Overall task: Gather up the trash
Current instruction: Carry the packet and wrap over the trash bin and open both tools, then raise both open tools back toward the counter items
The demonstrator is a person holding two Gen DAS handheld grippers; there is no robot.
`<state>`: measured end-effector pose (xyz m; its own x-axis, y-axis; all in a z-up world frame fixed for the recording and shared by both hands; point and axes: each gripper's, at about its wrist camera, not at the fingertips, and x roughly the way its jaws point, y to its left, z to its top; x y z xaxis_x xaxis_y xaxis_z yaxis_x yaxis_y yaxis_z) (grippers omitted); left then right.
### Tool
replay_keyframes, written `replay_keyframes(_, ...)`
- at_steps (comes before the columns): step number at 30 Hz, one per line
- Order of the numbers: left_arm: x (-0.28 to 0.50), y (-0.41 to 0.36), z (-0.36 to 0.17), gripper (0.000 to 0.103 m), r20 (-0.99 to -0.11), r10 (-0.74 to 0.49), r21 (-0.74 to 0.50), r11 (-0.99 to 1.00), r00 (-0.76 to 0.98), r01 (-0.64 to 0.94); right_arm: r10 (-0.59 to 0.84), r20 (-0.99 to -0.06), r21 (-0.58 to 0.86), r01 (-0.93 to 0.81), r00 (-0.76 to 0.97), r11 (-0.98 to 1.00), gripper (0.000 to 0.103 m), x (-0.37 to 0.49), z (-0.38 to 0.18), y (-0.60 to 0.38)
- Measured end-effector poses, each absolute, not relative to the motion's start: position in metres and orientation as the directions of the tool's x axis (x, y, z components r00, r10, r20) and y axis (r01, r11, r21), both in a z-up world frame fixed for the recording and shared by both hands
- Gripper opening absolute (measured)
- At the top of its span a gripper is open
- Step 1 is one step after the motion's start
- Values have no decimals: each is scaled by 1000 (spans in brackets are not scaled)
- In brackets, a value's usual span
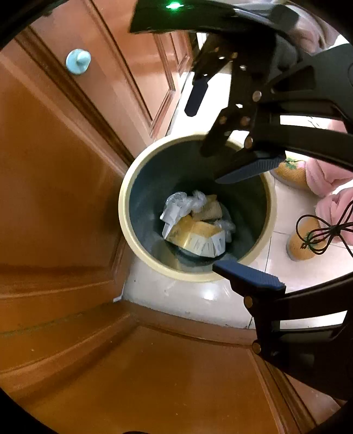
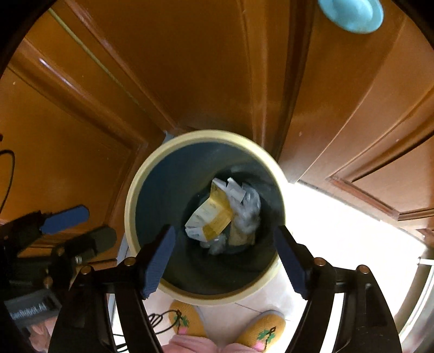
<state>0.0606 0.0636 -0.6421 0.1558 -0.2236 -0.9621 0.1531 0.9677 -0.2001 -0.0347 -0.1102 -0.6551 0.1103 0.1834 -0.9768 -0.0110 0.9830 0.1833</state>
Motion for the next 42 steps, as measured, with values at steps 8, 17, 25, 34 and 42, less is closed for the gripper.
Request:
replay_keyframes(8, 60, 70, -632, 56, -962, -222, -203, 971, 159, 129, 189, -977, 186, -41, 99, 982, 77, -45, -661, -97)
replay_keyframes(17, 56, 69, -575, 56, -958, -237, -220, 968, 163, 117, 180, -977, 182, 0, 110, 983, 77, -49, -619, -102)
replay_keyframes(25, 56, 64, -458, 56, -952, -236, -214, 968, 194, 130, 191, -972, 200, 55, 139, 978, 77, -45, -515, -109)
replay_keyframes(34, 53, 61, -303, 56, -933, -266, -235, 961, 243, 149, 180, -961, 196, 58, 208, 979, 77, -30, -362, -116)
replay_keyframes(42, 39, 55, -193, 57, -914, -302, -250, 945, 271, 209, 174, -941, 195, 44, 291, 980, 77, -23, -231, -118)
